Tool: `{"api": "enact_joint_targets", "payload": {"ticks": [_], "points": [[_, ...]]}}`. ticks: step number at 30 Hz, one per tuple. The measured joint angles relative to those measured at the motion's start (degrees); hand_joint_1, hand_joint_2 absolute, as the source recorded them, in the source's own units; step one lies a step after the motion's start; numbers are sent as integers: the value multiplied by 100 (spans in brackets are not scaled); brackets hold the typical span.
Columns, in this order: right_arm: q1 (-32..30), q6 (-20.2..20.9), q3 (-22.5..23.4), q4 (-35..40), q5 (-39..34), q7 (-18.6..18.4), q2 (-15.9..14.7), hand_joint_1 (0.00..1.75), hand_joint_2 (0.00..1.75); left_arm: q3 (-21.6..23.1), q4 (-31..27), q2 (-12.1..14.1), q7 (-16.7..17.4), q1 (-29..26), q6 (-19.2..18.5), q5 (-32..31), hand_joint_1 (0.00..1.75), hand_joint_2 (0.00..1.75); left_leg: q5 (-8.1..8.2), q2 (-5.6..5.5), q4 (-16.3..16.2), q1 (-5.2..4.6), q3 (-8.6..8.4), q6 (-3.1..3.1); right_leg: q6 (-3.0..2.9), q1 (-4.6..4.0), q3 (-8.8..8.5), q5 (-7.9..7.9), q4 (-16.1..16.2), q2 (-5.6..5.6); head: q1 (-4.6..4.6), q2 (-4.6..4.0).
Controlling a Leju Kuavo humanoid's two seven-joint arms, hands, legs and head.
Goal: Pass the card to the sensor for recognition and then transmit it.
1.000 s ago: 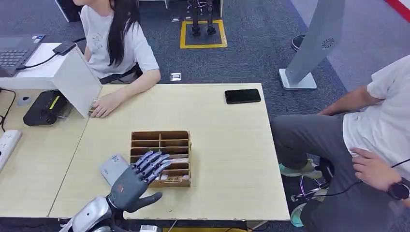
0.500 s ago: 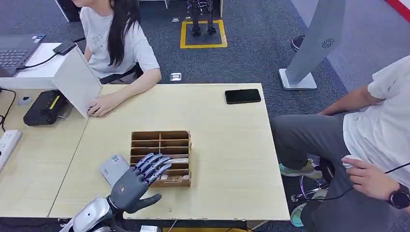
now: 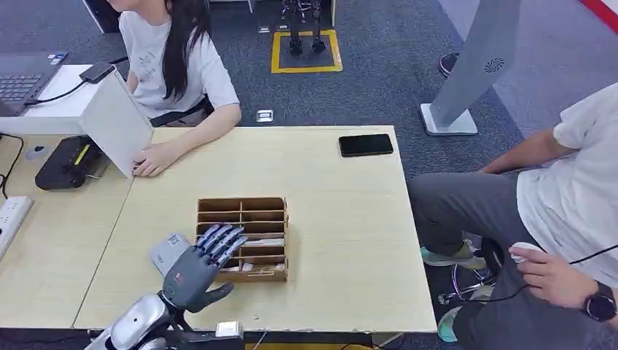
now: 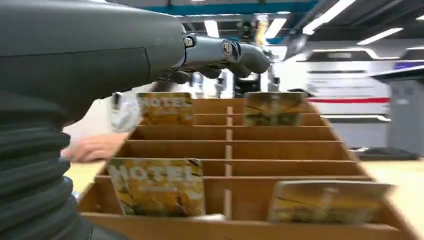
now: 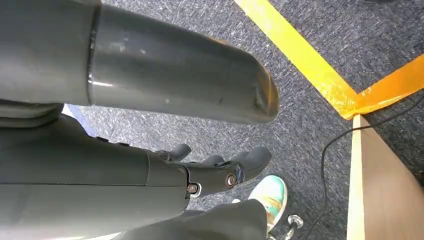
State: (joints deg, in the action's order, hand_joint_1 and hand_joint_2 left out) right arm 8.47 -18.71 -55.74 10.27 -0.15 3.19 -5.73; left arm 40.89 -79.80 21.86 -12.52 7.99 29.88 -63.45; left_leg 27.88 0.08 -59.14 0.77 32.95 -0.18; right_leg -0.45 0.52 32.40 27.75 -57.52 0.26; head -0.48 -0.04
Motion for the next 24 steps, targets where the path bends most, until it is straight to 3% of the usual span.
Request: {"api": "enact_joint_targets", "payload": {"ticks": [11, 24], "points": [[-36, -87, 2, 0, 15, 66, 0, 0, 0, -304, 354, -50, 190, 49, -57, -157, 0, 175, 0, 0, 0, 0, -1, 0, 0, 0, 0, 0, 0, 0, -2, 0], [-101, -94, 11, 0, 15, 111, 0, 0, 0, -485, 461, -129, 146, 50, -57, -21, 0, 175, -3, -1, 0, 2, -3, -3, -1, 0, -4, -1, -1, -1, 0, 0]]}}
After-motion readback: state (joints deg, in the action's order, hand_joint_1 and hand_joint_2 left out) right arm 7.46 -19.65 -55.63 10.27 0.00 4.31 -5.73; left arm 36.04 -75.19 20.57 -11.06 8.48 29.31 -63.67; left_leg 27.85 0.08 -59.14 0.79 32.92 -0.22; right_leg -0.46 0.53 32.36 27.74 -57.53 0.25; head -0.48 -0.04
